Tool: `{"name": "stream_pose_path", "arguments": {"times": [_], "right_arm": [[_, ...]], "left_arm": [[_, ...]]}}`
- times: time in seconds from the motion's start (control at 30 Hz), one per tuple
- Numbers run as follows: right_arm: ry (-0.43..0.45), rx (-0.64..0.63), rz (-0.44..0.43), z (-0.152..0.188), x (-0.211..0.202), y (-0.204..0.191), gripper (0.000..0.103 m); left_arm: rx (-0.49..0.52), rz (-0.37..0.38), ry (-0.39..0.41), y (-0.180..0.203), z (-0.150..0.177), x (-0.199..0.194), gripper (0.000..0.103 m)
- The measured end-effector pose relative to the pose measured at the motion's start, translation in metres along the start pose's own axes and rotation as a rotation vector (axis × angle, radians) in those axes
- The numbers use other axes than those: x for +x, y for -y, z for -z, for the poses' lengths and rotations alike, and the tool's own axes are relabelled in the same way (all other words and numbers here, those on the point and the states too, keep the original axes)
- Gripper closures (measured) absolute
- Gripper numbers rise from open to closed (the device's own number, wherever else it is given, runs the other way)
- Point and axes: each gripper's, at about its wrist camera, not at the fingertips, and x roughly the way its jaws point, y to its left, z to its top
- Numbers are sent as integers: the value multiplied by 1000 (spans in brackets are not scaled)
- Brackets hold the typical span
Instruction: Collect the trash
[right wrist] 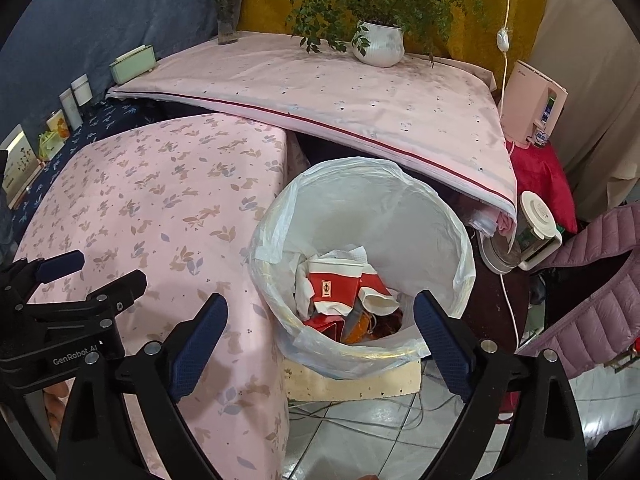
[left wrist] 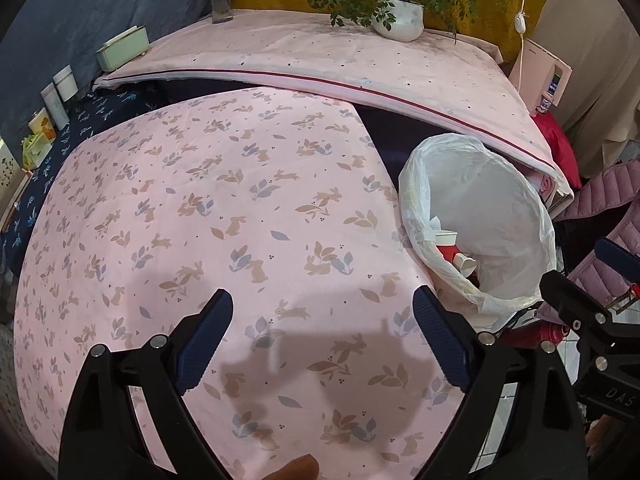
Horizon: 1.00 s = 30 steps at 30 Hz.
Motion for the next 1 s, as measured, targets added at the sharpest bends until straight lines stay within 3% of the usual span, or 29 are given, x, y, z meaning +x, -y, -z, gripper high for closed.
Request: {"name": "stream_pose_path", "arguments": {"times": [1.0], "right_arm": [[-17, -53, 14, 6, -14, -3, 13]], "left_arm": [[16, -19, 7, 12, 3, -14, 13]]}}
